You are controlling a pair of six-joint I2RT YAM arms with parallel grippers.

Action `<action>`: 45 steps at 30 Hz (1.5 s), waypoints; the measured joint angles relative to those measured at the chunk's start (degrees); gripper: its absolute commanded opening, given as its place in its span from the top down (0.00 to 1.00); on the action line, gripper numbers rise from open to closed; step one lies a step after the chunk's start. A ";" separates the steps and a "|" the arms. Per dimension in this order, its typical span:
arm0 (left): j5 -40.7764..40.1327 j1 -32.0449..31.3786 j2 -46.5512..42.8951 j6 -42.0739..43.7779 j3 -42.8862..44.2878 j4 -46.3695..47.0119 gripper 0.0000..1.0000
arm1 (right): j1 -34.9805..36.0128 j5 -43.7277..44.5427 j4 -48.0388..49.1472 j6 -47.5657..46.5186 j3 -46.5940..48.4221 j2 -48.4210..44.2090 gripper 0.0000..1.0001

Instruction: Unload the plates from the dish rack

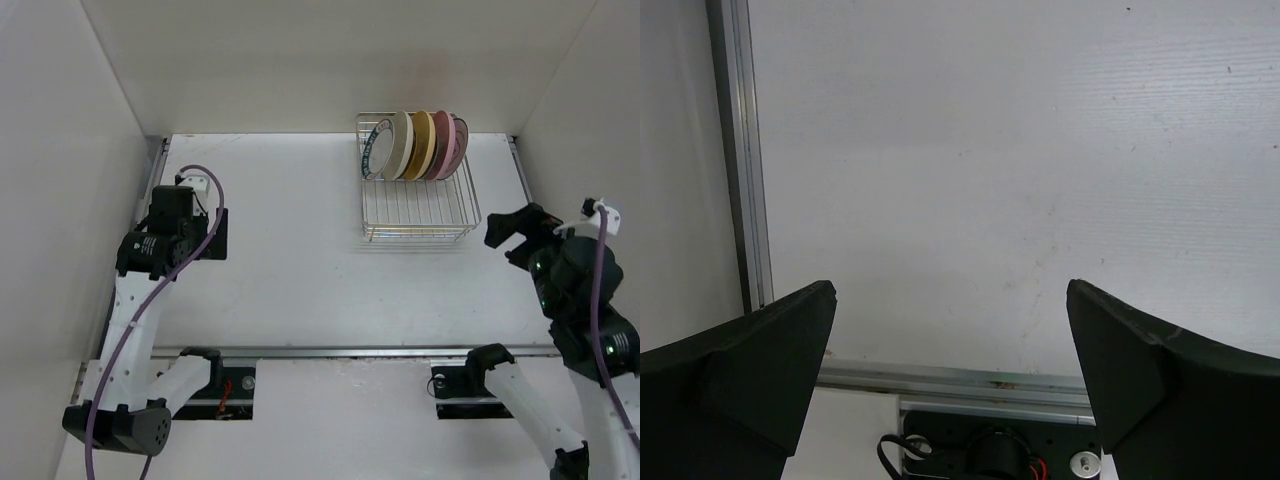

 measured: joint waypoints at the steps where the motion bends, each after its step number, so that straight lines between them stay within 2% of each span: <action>1: -0.15 0.00 0.44 0.07 0.00 0.02 0.00 | 0.00 1.05 0.76 0.04 0.22 2.05 0.01; 4: -0.42 0.00 1.14 0.17 0.00 0.02 0.00 | 0.00 5.53 3.30 -0.70 3.87 12.46 0.05; 5: -0.52 0.00 1.20 0.20 0.00 0.04 0.00 | 0.00 6.99 4.09 -1.11 6.03 17.14 0.12; 9: -1.07 0.00 1.42 0.33 0.00 0.00 0.00 | -0.33 10.51 8.59 -3.48 17.22 36.00 0.28; 14: -1.49 0.00 3.48 0.35 0.26 -0.22 0.00 | -2.84 8.74 12.31 -5.38 27.32 51.32 0.33; 18: -2.97 -0.79 8.04 0.35 2.19 -0.92 0.00 | -6.49 3.30 14.12 -5.66 31.01 56.63 0.33; 26: -5.46 -1.86 13.49 0.79 5.92 -1.25 0.00 | -12.15 -4.35 17.20 -4.72 31.10 60.04 0.19; 29: -5.33 -1.86 14.75 0.76 7.17 -1.20 0.00 | -13.79 -5.66 18.69 -4.68 31.10 62.42 0.19; 36: -4.98 -1.62 16.09 0.76 7.37 -1.92 0.00 | -16.94 -9.66 19.56 -6.01 32.87 71.89 0.38; 40: -5.01 -1.11 17.09 0.76 7.43 -2.03 0.00 | -17.57 -11.43 20.15 -6.67 34.71 77.61 0.39; 45: -5.01 -1.07 19.17 0.76 7.63 -2.21 0.00 | -17.49 -11.15 20.39 -6.86 38.53 83.73 0.46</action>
